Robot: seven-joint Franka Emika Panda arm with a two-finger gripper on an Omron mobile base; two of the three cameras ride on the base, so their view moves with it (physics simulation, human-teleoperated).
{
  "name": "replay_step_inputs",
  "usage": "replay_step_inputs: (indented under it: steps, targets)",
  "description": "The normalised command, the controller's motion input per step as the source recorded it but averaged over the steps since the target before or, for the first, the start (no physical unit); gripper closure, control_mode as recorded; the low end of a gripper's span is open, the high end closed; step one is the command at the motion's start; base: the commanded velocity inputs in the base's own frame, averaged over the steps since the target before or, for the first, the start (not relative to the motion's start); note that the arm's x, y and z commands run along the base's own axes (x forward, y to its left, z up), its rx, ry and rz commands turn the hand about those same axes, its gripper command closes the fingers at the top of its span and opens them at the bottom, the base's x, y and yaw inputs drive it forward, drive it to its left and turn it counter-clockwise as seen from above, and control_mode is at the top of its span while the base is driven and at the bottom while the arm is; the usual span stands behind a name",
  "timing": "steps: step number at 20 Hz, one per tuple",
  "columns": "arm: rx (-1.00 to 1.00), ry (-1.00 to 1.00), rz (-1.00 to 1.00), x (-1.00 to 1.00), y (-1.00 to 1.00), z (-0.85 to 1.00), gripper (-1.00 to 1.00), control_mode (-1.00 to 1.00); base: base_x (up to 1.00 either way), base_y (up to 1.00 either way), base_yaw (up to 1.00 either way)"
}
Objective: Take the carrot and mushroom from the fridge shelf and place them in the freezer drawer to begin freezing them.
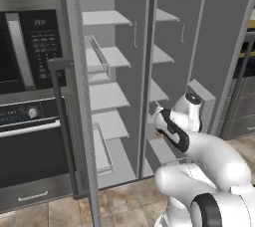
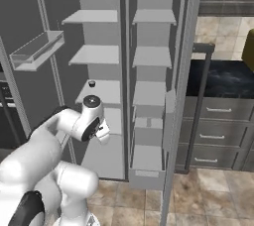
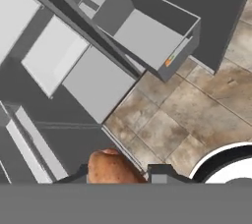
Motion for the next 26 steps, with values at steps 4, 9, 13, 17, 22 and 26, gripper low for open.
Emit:
replay_step_inputs:
  steps: [4,9,13,17,22,26]
  targets:
    - [0.00,0.06,-0.28,0.91,-0.04,-0.54,1.00,-1.00,0.00,0.00,0.00]
    - [0.00,0.04,-0.21,0.66,-0.29,-0.64,1.00,-1.00,0.00,0.00,0.00]
    - [0.00,0.11,-0.10,0.32,-0.54,-0.52,1.00,-1.00,0.00,0.00,0.00]
    - [0.07,0.18,-0.03,0.12,-0.62,-0.12,1.00,-1.00,0.00,0.00,0.00]
    - [0.10,0.25,0.00,0.22,-0.46,-0.14,1.00,-1.00,0.00,0.00,0.00]
    - [0.00,0.15,0.00,0.35,-0.01,-0.41,1.00,-1.00,0.00,0.00,0.00]
